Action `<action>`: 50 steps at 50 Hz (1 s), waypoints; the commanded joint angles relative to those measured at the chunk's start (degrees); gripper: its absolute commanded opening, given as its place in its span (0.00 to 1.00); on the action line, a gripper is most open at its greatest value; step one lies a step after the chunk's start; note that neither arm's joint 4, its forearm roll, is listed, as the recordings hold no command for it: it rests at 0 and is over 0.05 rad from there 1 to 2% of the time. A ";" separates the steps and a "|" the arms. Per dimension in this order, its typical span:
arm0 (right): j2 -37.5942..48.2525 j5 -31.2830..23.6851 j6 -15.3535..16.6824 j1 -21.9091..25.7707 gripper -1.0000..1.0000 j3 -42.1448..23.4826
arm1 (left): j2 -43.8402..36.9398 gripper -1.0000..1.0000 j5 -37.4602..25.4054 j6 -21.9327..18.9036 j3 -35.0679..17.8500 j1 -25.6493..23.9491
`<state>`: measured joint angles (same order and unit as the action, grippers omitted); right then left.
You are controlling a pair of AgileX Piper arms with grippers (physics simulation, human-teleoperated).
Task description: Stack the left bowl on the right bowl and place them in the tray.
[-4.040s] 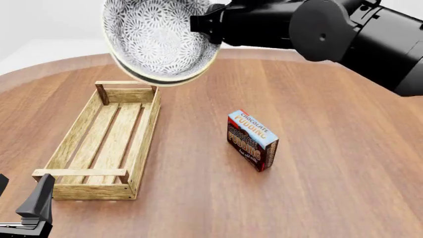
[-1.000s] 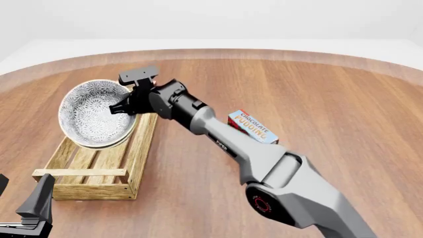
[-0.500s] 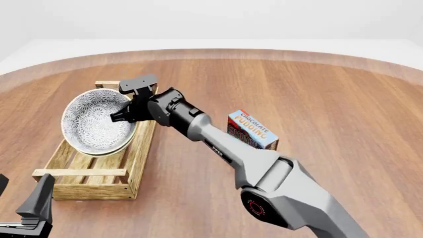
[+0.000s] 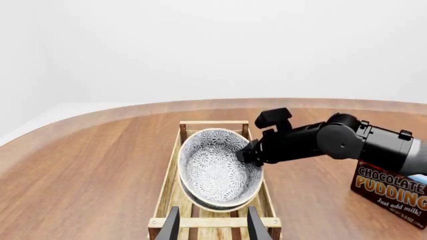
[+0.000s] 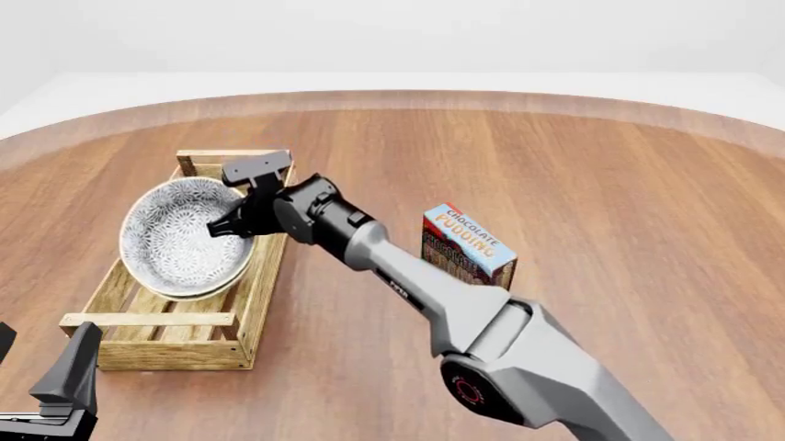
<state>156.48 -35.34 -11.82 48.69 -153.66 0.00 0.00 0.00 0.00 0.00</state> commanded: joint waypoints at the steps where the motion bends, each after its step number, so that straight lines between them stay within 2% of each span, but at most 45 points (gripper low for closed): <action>1: 0.38 0.16 0.00 0.20 0.00 -1.03 | 0.00 1.00 0.00 0.00 0.00 0.00; 9: 1.04 0.00 0.51 0.84 0.00 -1.43 | 0.00 1.00 0.00 0.00 0.00 0.00; 10: 0.77 0.44 0.58 0.84 1.00 -0.74 | 0.00 1.00 0.00 0.00 0.00 0.00; 18: -1.19 2.63 0.42 0.79 1.00 3.01 | 0.00 1.00 0.00 0.00 0.00 0.00; 27: -1.82 3.40 0.26 0.70 1.00 4.22 | 0.00 1.00 0.00 0.00 0.00 0.00; 37: -2.35 3.01 0.70 0.30 1.00 4.38 | 0.00 1.00 0.00 0.00 0.00 0.00; 50: -3.37 0.43 0.94 -2.89 1.00 3.25 | 0.00 1.00 0.00 0.00 0.00 0.00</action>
<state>154.13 -33.62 -11.04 47.54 -150.04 0.00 0.00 0.00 0.00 0.00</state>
